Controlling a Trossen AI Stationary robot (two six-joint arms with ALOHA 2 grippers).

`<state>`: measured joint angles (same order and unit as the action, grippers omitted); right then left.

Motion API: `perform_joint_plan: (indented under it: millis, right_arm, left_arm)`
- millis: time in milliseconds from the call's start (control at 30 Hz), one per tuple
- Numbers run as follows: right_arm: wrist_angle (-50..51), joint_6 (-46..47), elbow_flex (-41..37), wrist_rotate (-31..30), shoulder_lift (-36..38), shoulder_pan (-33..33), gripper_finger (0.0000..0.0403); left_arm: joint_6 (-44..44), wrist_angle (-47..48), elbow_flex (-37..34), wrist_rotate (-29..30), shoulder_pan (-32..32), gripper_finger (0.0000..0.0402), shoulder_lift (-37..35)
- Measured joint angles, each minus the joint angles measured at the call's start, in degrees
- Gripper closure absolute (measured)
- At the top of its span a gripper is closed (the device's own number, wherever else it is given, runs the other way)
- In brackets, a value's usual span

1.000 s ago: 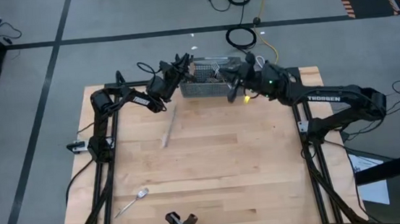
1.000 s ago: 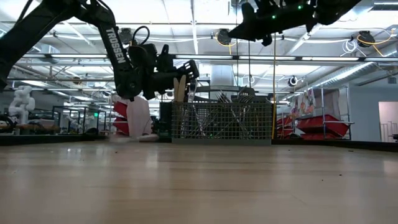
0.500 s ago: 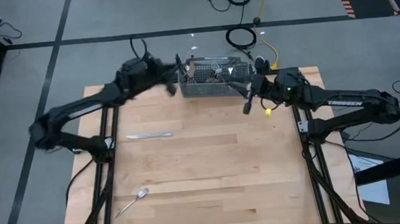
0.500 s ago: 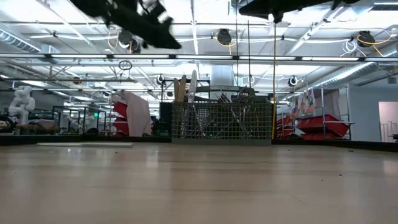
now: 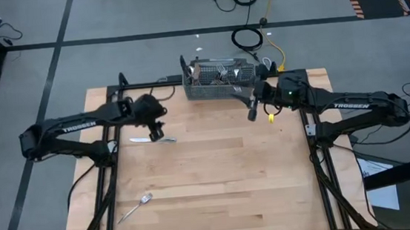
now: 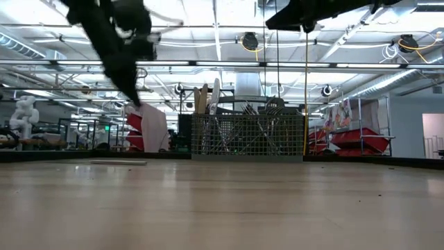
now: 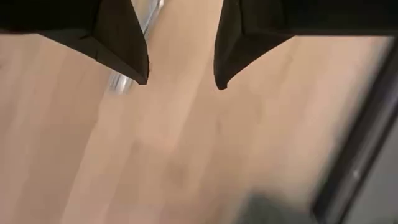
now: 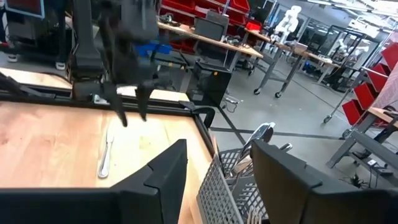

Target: Sort silverware

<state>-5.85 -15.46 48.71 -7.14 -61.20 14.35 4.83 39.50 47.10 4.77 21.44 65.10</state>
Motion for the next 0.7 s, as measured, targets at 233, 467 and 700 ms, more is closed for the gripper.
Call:
perform_joint_plan:
  millis: [233, 467, 700]
  right_arm:
    - [0.0, 0.0, 0.0, 0.0, -1.1, 0.0, 0.023]
    - [0.1, 2.1, 0.0, 0.0, -1.5, 0.0, 0.0232]
    - [0.5, 2.6, 0.0, -0.2, -1.5, 0.0, 0.0233]
  left_arm:
    - [-0.7, -5.2, -12.6, -0.1, -0.4, 0.0212, -0.2]
    - [1.1, -10.3, -18.2, -1.2, -1.9, 0.0212, -0.2]
    - [-0.1, -13.8, -20.6, 1.1, -4.8, 0.0212, 0.3]
